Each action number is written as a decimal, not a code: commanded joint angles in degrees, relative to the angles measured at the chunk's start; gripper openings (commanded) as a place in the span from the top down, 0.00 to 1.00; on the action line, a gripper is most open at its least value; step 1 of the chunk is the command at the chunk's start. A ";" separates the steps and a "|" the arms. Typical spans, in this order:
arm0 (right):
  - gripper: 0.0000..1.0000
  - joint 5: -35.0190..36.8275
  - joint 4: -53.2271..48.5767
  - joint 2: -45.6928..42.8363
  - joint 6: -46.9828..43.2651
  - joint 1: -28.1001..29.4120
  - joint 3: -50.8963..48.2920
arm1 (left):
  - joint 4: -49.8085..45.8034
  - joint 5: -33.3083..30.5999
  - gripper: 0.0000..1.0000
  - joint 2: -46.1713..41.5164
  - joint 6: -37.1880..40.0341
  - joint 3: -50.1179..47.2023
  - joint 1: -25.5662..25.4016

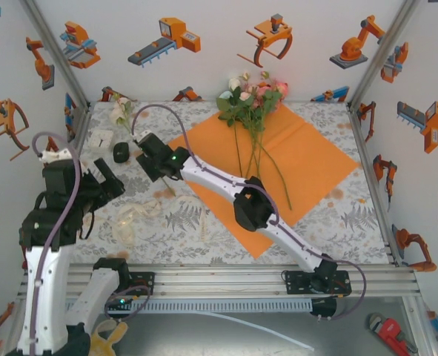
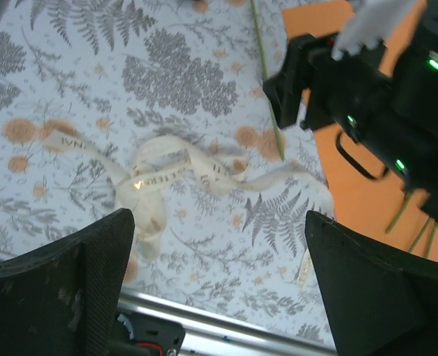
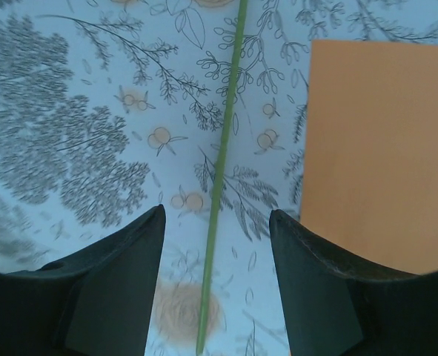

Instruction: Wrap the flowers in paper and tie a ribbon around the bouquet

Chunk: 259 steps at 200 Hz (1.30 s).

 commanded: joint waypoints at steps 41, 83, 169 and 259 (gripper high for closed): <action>0.57 1.89 6.22 5.48 -0.01 -0.29 3.47 | -7.93 1.87 0.05 -7.95 -2.85 -4.50 0.27; 0.66 -3.88 1.12 6.07 6.02 -0.36 -0.69 | -6.92 2.04 0.03 -6.60 -2.36 -2.49 0.27; 1.00 -1.53 -3.19 -4.94 4.42 -0.01 -9.82 | -4.51 3.94 0.00 -5.38 -2.79 -2.46 0.27; 1.00 12.29 6.04 -25.52 -4.95 -0.36 -23.10 | -1.75 4.73 0.00 -4.35 -3.95 -3.24 0.27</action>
